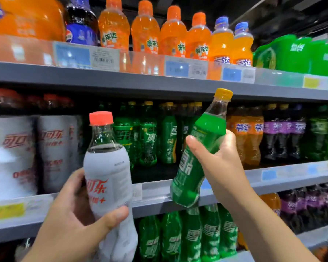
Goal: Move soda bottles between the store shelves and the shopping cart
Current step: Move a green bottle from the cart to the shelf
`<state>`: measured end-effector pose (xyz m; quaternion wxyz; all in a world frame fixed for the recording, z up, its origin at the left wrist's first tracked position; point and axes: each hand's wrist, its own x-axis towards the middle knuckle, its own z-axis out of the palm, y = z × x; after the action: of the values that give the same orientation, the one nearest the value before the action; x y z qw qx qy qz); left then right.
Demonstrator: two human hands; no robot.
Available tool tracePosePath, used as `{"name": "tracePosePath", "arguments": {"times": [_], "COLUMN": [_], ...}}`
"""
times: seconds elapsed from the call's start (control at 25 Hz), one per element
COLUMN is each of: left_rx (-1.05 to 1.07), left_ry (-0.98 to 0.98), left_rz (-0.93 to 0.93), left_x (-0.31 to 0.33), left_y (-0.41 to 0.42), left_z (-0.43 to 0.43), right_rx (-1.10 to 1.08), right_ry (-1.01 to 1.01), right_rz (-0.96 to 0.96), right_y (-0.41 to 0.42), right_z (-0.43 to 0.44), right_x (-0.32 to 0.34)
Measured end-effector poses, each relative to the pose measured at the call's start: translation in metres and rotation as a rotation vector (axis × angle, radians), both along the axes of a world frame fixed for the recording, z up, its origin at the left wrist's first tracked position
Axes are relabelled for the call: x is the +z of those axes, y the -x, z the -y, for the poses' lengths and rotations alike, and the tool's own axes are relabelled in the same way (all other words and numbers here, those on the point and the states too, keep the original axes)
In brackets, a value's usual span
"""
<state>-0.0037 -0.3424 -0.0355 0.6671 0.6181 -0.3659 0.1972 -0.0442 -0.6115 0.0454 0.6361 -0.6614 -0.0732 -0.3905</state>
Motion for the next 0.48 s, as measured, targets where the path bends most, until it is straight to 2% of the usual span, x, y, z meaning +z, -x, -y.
{"name": "tracePosePath", "arguments": {"times": [0.16, 0.28, 0.4, 0.48], "left_rx": [0.011, 0.036, 0.063, 0.065], "left_ry": [-0.002, 0.017, 0.049, 0.083], "left_rz": [-0.023, -0.039, -0.027, -0.022], "left_x": [0.022, 0.035, 0.043, 0.046], "left_y": [0.001, 0.000, 0.000, 0.000], "left_z": [0.019, 0.028, 0.034, 0.034], "right_rx": [0.235, 0.244, 0.298, 0.294], "right_ry": [-0.147, -0.120, -0.107, 0.010], "right_rz": [-0.054, -0.080, -0.014, 0.019], "right_y": [-0.012, -0.018, -0.020, -0.021], "right_z": [0.012, 0.020, 0.031, 0.036], "right_x": [0.013, 0.013, 0.012, 0.013]}}
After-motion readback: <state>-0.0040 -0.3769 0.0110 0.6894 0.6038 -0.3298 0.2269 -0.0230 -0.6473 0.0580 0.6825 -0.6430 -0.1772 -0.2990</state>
